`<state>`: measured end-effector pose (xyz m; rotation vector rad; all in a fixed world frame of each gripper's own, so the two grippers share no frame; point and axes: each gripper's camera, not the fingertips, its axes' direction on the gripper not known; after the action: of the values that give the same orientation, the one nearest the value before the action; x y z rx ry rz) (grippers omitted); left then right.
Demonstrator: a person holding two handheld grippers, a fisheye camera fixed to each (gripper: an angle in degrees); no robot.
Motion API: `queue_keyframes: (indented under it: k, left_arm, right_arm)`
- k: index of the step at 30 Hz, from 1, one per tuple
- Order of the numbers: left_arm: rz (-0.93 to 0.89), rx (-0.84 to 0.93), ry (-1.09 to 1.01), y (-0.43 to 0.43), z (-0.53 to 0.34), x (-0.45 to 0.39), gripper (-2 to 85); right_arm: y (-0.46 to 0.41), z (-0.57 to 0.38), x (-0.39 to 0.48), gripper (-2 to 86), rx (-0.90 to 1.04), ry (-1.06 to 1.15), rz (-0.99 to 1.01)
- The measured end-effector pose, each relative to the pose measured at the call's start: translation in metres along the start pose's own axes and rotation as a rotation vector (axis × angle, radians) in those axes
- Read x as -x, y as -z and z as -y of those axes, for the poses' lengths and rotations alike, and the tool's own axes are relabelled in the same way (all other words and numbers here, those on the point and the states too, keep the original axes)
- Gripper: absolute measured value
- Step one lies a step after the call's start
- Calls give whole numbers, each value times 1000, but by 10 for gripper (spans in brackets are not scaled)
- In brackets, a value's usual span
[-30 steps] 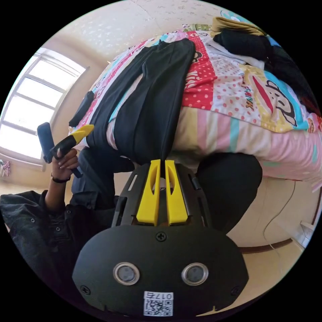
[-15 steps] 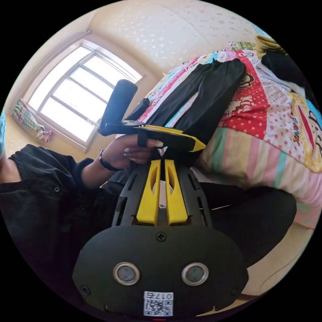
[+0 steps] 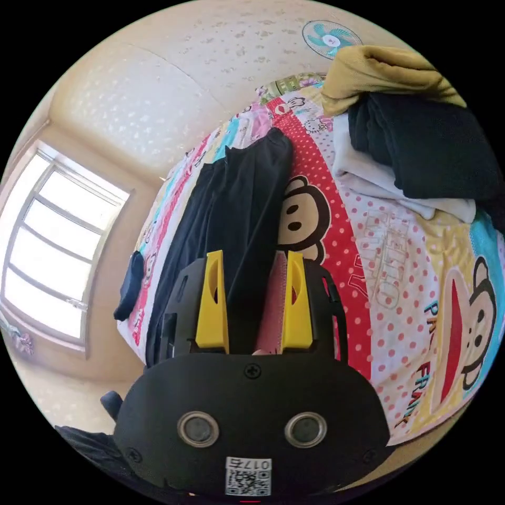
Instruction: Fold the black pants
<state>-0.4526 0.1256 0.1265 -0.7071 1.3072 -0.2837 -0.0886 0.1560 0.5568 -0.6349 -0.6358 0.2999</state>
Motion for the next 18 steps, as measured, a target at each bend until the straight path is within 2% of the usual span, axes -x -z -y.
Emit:
queue_keyframes:
  k: [2, 3, 4, 5, 6, 10, 12, 14, 18]
  left_arm:
    - [-15, -42, 25, 25, -2, 2, 4]
    - [-29, -51, 32, 33, -2, 3, 4]
    - [-61, -70, 42, 52, -5, 8, 5]
    - [-93, -111, 51, 78, -10, 15, 4]
    - [-114, -137, 56, 94, -14, 19, 4]
    - [-212, -321, 157, 219, -56, 63, 0]
    - [-165, -392, 205, 270, -77, 82, 1]
    - [-11, -428, 290, 319, -98, 111, 6]
    - [174, -273, 413, 335, -108, 155, 34]
  right_arm:
    - [10, 1, 12, 91, -94, -45, -99]
    - [24, -2, 23, 42, -177, -59, -39]
    - [29, -3, 30, 37, -207, -53, 26]
    - [36, -2, 49, 27, -250, -26, 182]
    - [37, 0, 73, 22, -260, 2, 311]
    - [15, 8, 175, 19, -194, 124, 519]
    - [-18, 8, 239, 24, -122, 214, 526]
    - [-46, 4, 269, 34, -58, 265, 491]
    - [-58, -34, 278, 72, -14, 411, 424]
